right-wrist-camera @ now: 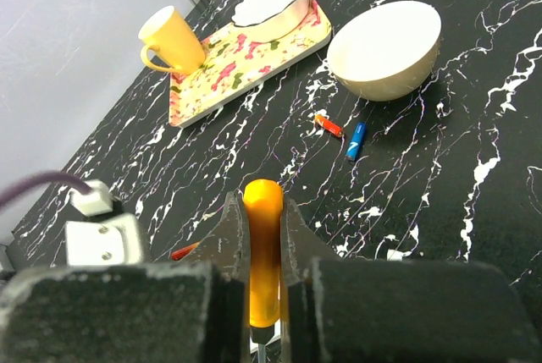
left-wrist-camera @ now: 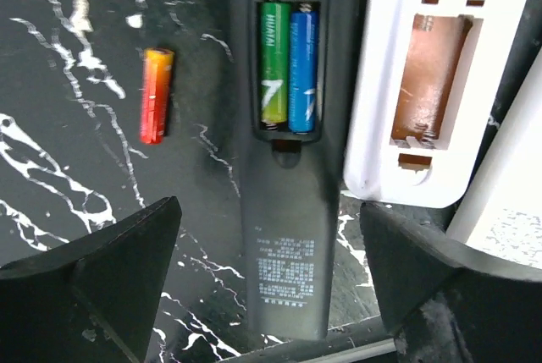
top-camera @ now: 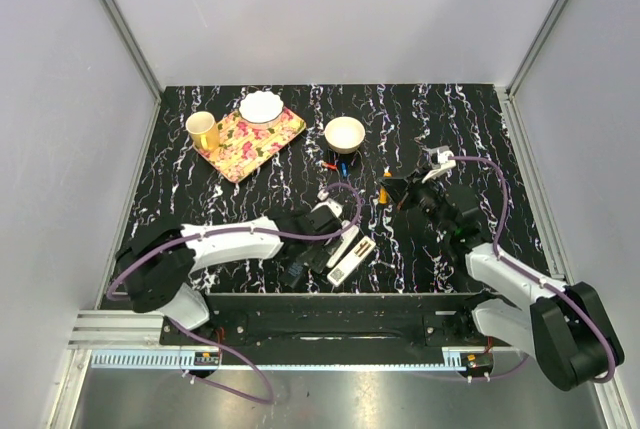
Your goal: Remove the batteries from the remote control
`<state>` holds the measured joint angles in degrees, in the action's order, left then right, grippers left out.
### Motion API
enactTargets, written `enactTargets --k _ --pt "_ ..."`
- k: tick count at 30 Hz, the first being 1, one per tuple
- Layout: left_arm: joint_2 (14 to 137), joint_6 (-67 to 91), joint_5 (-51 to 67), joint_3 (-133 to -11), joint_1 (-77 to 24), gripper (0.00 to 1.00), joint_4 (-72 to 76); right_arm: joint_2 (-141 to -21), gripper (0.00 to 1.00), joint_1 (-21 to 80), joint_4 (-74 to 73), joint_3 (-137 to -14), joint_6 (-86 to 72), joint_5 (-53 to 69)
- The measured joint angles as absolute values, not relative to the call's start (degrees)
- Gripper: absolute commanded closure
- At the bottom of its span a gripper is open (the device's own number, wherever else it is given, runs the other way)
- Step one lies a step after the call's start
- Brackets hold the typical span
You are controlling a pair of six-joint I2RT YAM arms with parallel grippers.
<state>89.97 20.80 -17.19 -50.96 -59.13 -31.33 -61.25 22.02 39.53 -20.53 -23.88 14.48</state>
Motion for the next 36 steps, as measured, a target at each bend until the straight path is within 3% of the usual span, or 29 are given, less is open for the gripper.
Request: enactTargets --k 3,5,9,10,11,12,24,36 --pt "85.4 23.2 -19.1 -49.6 -59.1 0.07 -30.9 -62.2 1.00 22.0 40.1 -20.5 -24.3 14.7" --pt "79.2 24.6 -19.3 -48.0 -59.1 0.14 -29.8 -63.0 1.00 22.0 40.8 -20.5 -24.5 14.8" --pt "66.0 28.1 -15.5 -42.5 -59.2 0.64 -22.9 -65.2 1.00 22.0 42.2 -20.6 -24.9 15.6" --pt "63.5 29.1 -13.8 -40.6 -59.2 0.88 -20.9 -65.8 1.00 22.1 42.4 -20.6 -24.9 15.8" --pt "61.7 30.3 -12.3 -38.7 -59.3 0.97 -19.0 -66.6 1.00 22.1 42.7 -20.6 -25.0 16.1" --pt "60.6 31.7 -10.8 -36.7 -59.5 1.00 -17.1 -67.6 1.00 22.3 42.9 -20.7 -25.3 16.2" --pt "72.9 43.8 -9.9 -30.5 -65.5 1.00 -15.3 -79.6 1.00 33.1 52.2 -25.8 -25.5 13.0" --pt "72.5 57.2 -20.5 -31.4 -66.7 1.00 -22.9 -86.6 1.00 34.3 61.7 -26.8 -25.8 10.3"
